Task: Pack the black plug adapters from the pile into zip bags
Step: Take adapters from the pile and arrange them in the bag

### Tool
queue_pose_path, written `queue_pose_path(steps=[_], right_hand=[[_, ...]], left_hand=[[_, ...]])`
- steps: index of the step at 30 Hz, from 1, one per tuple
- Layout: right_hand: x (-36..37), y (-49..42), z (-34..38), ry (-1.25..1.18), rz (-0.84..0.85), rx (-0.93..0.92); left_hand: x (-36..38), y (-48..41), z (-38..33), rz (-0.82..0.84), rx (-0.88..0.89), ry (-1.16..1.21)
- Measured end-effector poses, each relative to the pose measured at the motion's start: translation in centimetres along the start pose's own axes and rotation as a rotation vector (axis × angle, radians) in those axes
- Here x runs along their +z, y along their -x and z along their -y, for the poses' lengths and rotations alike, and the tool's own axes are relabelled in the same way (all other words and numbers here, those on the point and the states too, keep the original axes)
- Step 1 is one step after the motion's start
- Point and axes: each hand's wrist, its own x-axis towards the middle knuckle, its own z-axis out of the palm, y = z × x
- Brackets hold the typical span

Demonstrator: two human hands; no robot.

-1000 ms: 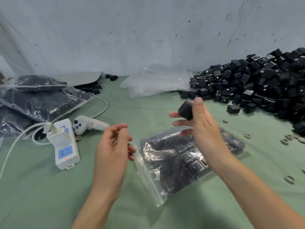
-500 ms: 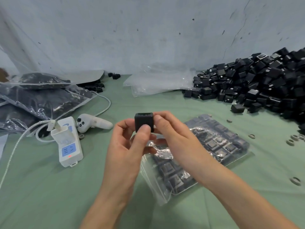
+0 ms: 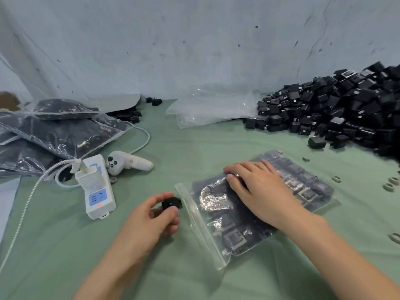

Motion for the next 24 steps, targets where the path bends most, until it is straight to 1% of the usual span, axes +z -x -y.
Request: queue_pose_path(steps=[3,7,11,13,15,18,24], right_hand=[[0.2,-0.2,0.4,0.013,-0.007,-0.017],[0.8,-0.4,1.2,0.008,0.032,-0.053],[1.1,-0.4,1.0,0.016,0.040,-0.050],[1.2,-0.4,0.9,0.023,0.037,-0.058],[1.3,-0.4,0.7,0.031,0.035,-0.064],[1.4,-0.4,0.7,0.046,0.029,-0.068],[1.4,-0.4,0.6,0.051,0.029,-0.078]], left_hand=[[1.4,0.1,-0.1,0.034,-0.010,0.088],[3.2,0.1,-0.4,0.054,-0.043,0.268],[3.8,0.0,-0.3,0.117,-0.030,0.314],[3.7,0.0,-0.3,0.122,-0.026,0.331],[3.9,0.1,-0.3,0.129,-0.024,0.327],[4.4,0.1,0.0,0.116,0.002,0.251],[6.0,0.0,0.2,-0.020,0.106,0.037]])
